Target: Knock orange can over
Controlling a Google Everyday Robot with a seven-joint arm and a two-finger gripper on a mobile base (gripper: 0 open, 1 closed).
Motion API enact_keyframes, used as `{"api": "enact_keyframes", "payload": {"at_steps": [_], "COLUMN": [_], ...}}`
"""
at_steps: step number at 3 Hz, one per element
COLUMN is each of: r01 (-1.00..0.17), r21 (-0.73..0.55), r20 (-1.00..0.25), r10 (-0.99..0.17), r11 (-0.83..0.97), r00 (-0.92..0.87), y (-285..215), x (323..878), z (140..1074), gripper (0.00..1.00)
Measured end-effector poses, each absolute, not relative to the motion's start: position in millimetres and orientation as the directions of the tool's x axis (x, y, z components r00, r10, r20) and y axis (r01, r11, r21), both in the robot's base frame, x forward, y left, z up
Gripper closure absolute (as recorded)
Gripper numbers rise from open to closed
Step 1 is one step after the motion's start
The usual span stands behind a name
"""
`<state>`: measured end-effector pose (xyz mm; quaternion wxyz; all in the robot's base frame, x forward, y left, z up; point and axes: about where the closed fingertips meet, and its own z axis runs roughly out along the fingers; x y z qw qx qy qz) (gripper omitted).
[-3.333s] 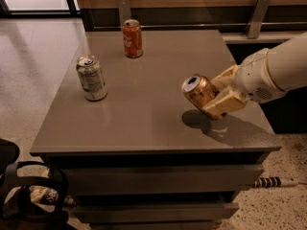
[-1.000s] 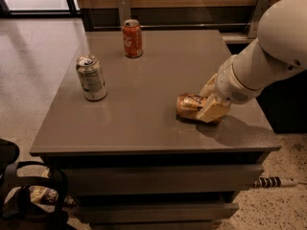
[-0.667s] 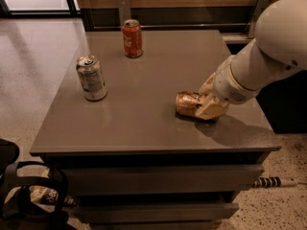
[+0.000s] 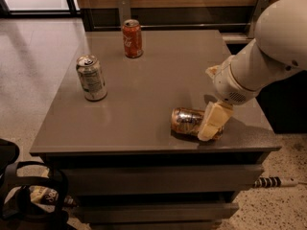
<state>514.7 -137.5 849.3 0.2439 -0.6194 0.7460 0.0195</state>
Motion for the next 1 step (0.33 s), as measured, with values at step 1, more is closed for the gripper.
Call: {"api": "enact_keyframes", "payload": {"at_steps": [1], "r01": [-0.934], "r21": [-0.273], "r20": [-0.388], "r10": [-0.915], "r11": [0.232], "r00": [-0.114], "y": [-137.5], "x": [514.7], "z": [849.3], "gripper": [0.00]}}
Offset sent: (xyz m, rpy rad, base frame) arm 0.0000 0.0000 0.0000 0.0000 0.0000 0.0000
